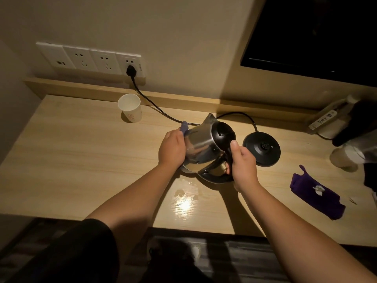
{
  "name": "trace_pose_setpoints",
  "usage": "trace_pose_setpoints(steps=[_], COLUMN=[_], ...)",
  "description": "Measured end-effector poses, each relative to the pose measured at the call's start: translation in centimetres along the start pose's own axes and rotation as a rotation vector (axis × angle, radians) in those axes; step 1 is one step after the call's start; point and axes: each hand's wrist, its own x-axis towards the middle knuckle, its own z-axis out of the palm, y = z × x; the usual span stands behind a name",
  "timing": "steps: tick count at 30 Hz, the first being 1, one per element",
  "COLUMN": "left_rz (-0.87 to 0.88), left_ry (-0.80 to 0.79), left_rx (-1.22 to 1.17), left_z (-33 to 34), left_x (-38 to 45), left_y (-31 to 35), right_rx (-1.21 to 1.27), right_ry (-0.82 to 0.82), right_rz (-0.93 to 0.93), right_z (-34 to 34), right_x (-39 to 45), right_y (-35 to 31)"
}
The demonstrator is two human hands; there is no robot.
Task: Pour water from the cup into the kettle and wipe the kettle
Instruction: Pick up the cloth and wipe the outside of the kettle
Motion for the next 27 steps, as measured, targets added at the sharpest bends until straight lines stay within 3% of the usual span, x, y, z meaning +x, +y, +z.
trace_pose_setpoints(steps=[4, 12, 14, 19, 27], left_rz=[0.175, 0.53, 0.513, 0.236, 0.171], left_ry=[0.079, 0.151, 0.158, 0.178, 0.236], left_rx=[-0.062, 0.252, 0.241, 0.003, -0.084], left_z=[1.5, 3.7, 3.2, 1.8, 2.6], left_x=[-2.0, -4.9, -4.5, -3.2, -3.7], left_y=[1.5, 4.7, 3.9, 0.6, 4.0], right_rx=[0.033, 0.036, 0.046, 0.153, 0.048], right_ry=[0.022, 0.048, 0.051, 0.038, 0.081], right_rz=[0.019, 0.023, 0.022, 0.112, 0.065], right_z=[-0.3, 0.4, 0.5, 0.8, 1.9], right_x=[0.0, -0.1, -0.2, 0.0, 0.0], right_y=[0.1, 0.6, 0.7, 0.6, -0.3])
